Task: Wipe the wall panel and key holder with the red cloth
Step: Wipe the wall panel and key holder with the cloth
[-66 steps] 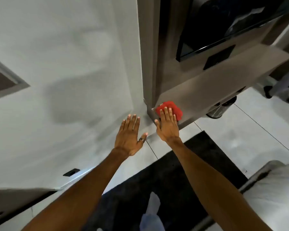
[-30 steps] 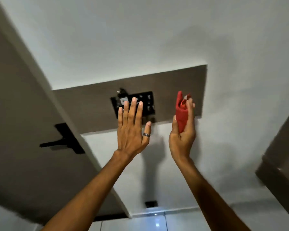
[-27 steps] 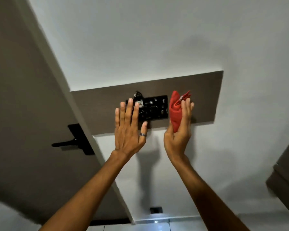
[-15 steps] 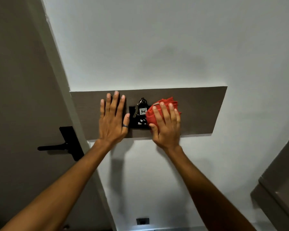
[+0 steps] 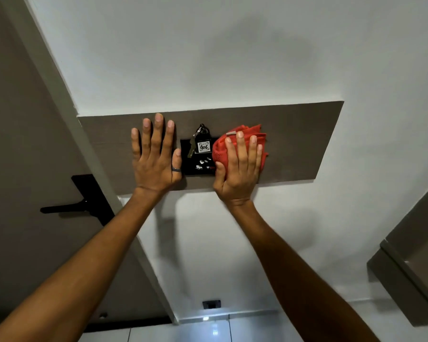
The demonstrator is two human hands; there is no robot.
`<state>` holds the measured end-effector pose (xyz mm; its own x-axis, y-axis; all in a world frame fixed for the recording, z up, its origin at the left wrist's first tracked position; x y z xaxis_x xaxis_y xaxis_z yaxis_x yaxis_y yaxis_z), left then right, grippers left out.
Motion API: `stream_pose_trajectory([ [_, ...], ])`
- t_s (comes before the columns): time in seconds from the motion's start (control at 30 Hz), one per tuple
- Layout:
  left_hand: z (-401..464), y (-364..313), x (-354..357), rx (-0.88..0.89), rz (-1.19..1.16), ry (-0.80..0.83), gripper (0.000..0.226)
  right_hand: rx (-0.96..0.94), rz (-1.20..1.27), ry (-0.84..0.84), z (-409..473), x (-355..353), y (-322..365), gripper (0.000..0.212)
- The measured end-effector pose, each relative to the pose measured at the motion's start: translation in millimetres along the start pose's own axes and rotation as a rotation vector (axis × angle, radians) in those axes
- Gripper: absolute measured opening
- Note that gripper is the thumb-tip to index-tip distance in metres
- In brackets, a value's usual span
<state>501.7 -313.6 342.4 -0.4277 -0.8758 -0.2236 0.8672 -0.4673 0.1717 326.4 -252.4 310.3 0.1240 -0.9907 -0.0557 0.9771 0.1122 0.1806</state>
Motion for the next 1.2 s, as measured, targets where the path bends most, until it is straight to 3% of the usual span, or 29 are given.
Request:
stream_pose_trajectory([
  [0.3, -1, 2, 2, -0.002, 0.013, -0.005, 0.063, -0.185, -0.041, -0.047, 2, 2, 7, 0.043],
  [0.67, -3, 3, 5, 0.013, 0.007, -0.016, 0.064, -0.017, 0.003, -0.079, 12, 6, -1, 0.045],
  [0.83, -5, 3, 5, 0.010, 0.003, -0.027, 0.064, -0.166, -0.035, -0.037, -22, -3, -5, 0.041],
  [1.0, -3, 3, 5, 0.008, -0.001, -0.004, 0.064, -0.069, -0.010, -0.080, 11, 6, -2, 0.044],
  [1.13, -6, 4, 4, 0.005, -0.021, -0.012, 0.064, -0.219, -0.015, -0.084, 7, 2, -7, 0.045],
  [1.2, -1, 2, 3, 0.006, -0.019, -0.008, 0.064, -0.007, -0.004, -0.089, 11, 1, -14, 0.045],
])
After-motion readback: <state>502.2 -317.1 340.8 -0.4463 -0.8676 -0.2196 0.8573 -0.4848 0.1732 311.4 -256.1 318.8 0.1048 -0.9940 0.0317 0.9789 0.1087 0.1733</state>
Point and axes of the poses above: each hand's wrist, its own z-axis towards the middle knuckle, its own x-axis out of the palm, y = z × x, the point moved 10 cm from there along z, towards the middle knuckle, and after that the axes turned 4 degrees about -z, right-handed, at the moved point
